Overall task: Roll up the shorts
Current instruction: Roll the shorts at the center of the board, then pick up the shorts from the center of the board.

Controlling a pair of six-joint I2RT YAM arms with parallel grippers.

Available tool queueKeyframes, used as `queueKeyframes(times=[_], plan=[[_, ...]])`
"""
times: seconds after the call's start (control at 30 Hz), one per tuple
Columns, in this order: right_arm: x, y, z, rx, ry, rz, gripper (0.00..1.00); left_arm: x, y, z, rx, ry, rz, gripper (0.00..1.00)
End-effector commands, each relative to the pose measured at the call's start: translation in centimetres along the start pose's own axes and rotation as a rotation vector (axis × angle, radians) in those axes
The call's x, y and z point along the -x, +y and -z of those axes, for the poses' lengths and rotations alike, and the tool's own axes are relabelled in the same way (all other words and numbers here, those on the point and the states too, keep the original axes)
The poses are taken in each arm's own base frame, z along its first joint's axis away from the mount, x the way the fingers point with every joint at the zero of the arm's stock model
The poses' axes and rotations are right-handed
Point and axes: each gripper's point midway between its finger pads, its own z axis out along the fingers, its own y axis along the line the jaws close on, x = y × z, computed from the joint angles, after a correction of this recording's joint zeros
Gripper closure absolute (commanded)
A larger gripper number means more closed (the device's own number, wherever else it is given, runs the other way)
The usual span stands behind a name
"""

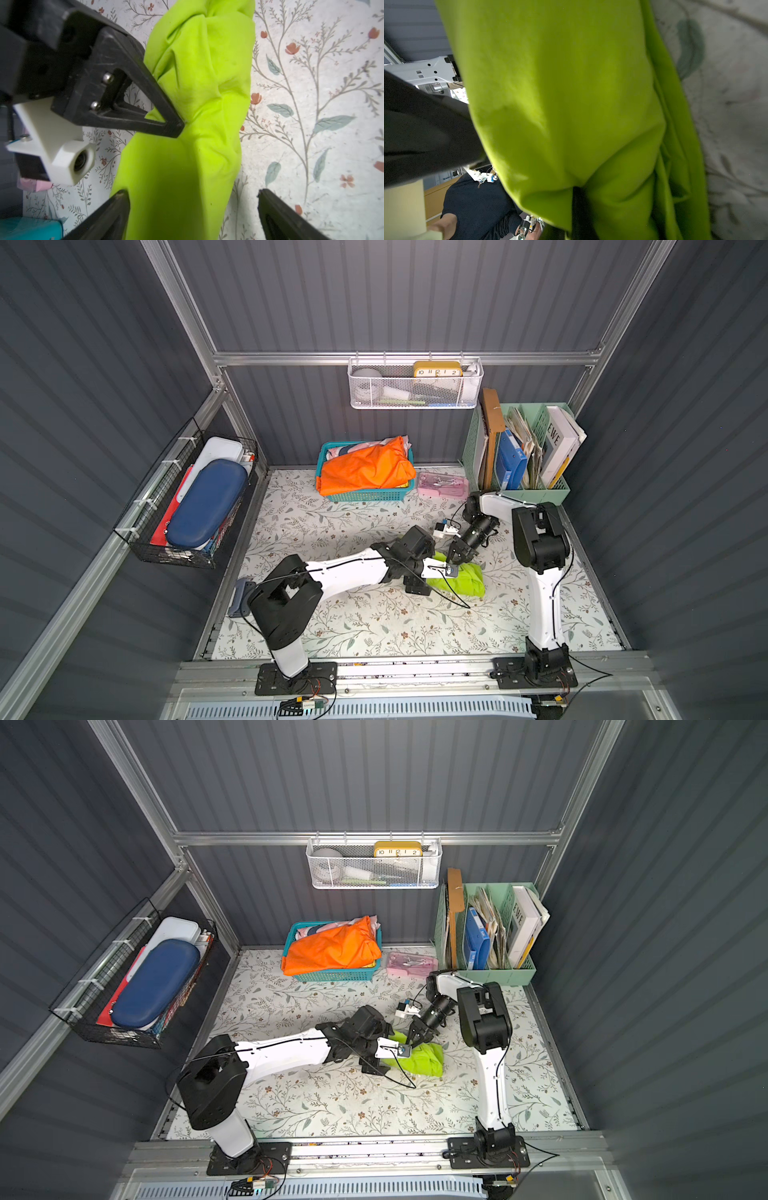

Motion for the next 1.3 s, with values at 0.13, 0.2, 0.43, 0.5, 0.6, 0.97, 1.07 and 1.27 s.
queueKeyframes(times=[0.13, 0.2, 0.43, 0.5, 0.6, 0.97, 1.07, 1.27], plan=[[-0.1, -2.2, -0.3, -0.053, 0.024, 0.015, 1.0, 0.1, 0.5, -1.9, -0.03, 0.0, -0.002, 0.0], [-0.1, -2.1, -0.2, -0.051, 0.025, 0.016, 1.0, -0.4, 0.7, -2.4, -0.037, 0.015, 0.002, 0.0], [-0.1, -2.1, -0.3, -0.044, 0.02, 0.026, 1.0, -1.9, 1.0, -3.1, -0.054, 0.038, 0.023, 0.01], [-0.1, -2.0, -0.3, -0.04, 0.02, 0.025, 1.0, -2.2, 0.5, -3.6, -0.071, 0.041, 0.028, 0.0], [-0.1, -2.0, -0.3, -0.039, 0.019, 0.029, 1.0, -2.5, 0.1, -4.1, -0.088, 0.041, 0.038, 0.01], [0.1, -1.9, 0.0, -0.036, 0.008, 0.038, 1.0, -3.4, -1.7, -5.4, -0.17, 0.044, 0.058, 0.23], [0.1, -1.8, 0.0, -0.037, 0.006, 0.041, 1.0, -3.9, -2.4, -6.0, -0.197, 0.056, 0.051, 0.33], [0.3, -1.8, 0.2, -0.047, -0.01, 0.044, 1.0, -4.9, -3.9, -6.9, -0.252, 0.085, 0.063, 0.34]])
